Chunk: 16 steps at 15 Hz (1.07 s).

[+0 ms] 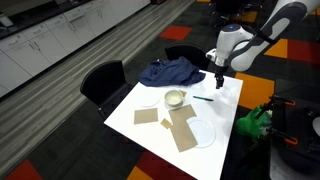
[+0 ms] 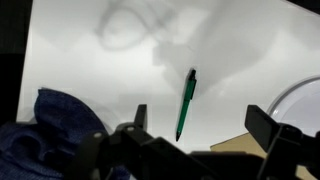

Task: Move the pen to the right

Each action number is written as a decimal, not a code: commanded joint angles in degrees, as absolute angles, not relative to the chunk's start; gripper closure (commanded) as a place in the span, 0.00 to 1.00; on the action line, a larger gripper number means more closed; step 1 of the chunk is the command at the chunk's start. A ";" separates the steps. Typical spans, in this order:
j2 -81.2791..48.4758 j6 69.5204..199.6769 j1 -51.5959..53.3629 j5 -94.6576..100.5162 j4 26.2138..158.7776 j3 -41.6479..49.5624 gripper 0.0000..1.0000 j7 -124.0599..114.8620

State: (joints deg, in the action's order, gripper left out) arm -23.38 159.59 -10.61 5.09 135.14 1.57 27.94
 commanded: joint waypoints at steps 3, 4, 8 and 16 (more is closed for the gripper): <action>-31.51 164.63 -12.42 6.49 131.11 -0.33 0.00 28.16; -32.83 165.47 -12.72 6.66 130.41 -0.61 0.00 28.18; -37.74 171.53 -11.66 8.42 128.51 0.28 0.00 26.16; -45.37 178.96 -10.10 9.77 124.09 0.89 0.00 21.27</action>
State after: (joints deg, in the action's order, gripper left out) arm -43.11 176.74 -11.01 8.60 126.04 0.46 24.68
